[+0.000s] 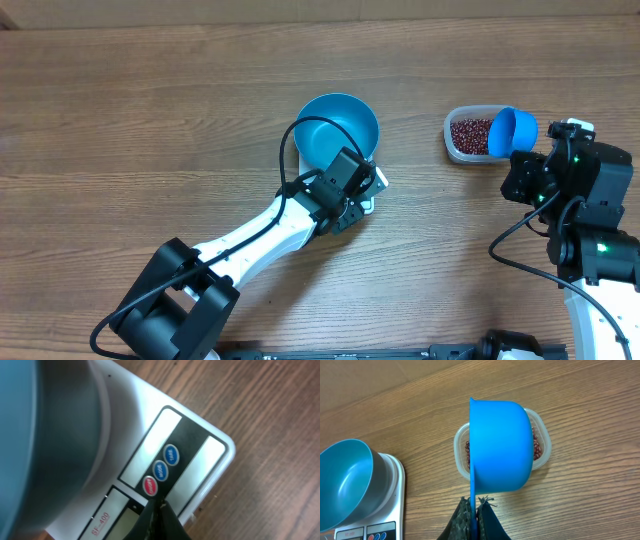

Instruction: Scoop item into bowl and weigh 150g on scale

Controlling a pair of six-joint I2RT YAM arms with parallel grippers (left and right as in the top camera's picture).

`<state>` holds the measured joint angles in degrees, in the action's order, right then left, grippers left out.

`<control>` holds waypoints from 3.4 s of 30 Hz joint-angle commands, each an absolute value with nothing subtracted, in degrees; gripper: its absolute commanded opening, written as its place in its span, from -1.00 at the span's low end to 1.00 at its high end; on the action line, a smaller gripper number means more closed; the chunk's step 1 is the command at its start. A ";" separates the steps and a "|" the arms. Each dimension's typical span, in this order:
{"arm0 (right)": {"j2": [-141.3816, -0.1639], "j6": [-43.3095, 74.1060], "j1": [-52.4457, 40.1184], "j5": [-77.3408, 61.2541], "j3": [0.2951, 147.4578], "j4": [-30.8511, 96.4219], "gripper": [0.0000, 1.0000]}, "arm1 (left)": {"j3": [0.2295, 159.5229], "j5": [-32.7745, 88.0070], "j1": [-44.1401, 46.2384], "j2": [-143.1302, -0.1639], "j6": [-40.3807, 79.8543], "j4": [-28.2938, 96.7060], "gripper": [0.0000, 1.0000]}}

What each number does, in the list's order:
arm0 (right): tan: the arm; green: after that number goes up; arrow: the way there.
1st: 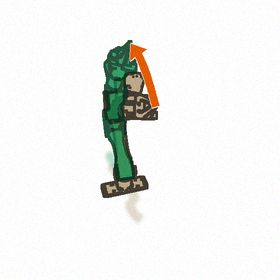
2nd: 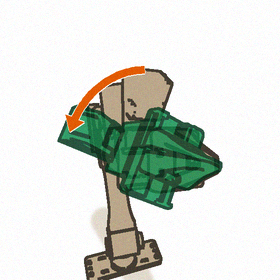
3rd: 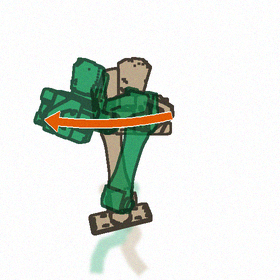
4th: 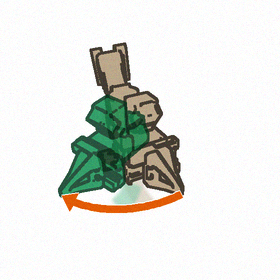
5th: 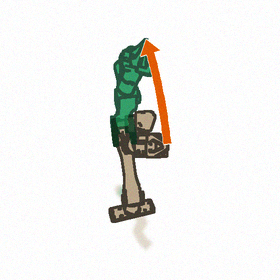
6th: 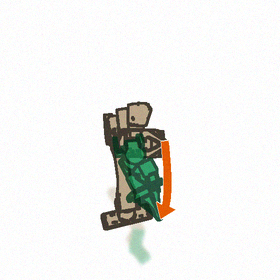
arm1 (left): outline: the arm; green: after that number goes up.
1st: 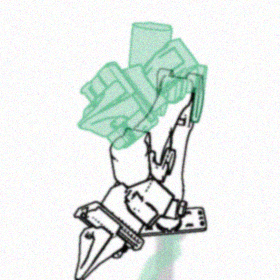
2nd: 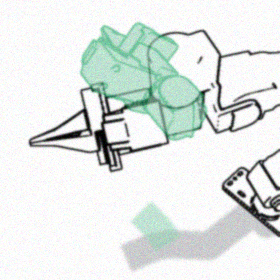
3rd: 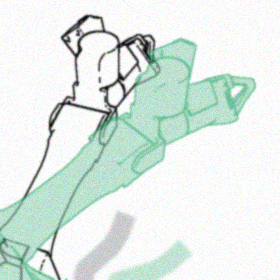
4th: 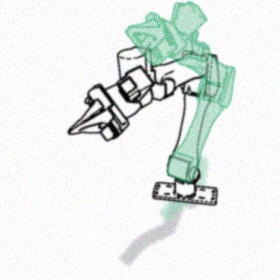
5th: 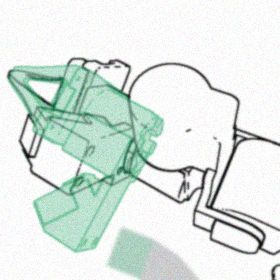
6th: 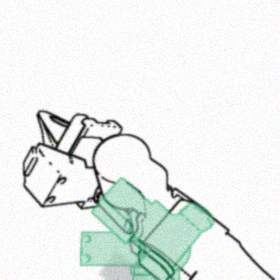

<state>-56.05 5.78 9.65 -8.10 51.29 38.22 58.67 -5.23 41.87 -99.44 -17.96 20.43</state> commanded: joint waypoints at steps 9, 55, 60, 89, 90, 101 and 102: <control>-55.90 5.93 9.32 -7.53 52.86 37.80 -0.93 | 52.64 -10.92 41.69 -100.03 -18.26 11.27 -0.92; -56.01 5.89 9.32 -7.53 52.86 36.71 -0.93 | 52.64 -7.92 41.69 -103.81 -24.45 5.76 -0.91; -56.01 5.89 9.32 -7.53 52.86 36.71 -0.93 | 52.64 -7.92 41.69 -103.81 -24.45 5.72 -0.91; -56.01 5.91 9.32 -7.51 52.86 36.73 -0.93 | 52.66 -8.05 41.71 -96.40 -21.50 6.24 -0.91; -56.01 5.91 9.32 -7.51 52.86 36.71 -0.92 | 52.66 -8.01 41.71 -95.31 -20.88 6.74 -0.92; -56.01 5.91 9.32 -7.53 52.86 36.71 -0.93 | 52.66 -4.38 41.76 -82.61 -20.49 18.61 -0.92; -56.01 5.91 9.32 -7.53 52.86 36.71 -0.93 | 52.66 -4.43 41.76 -81.43 -19.79 20.08 -0.92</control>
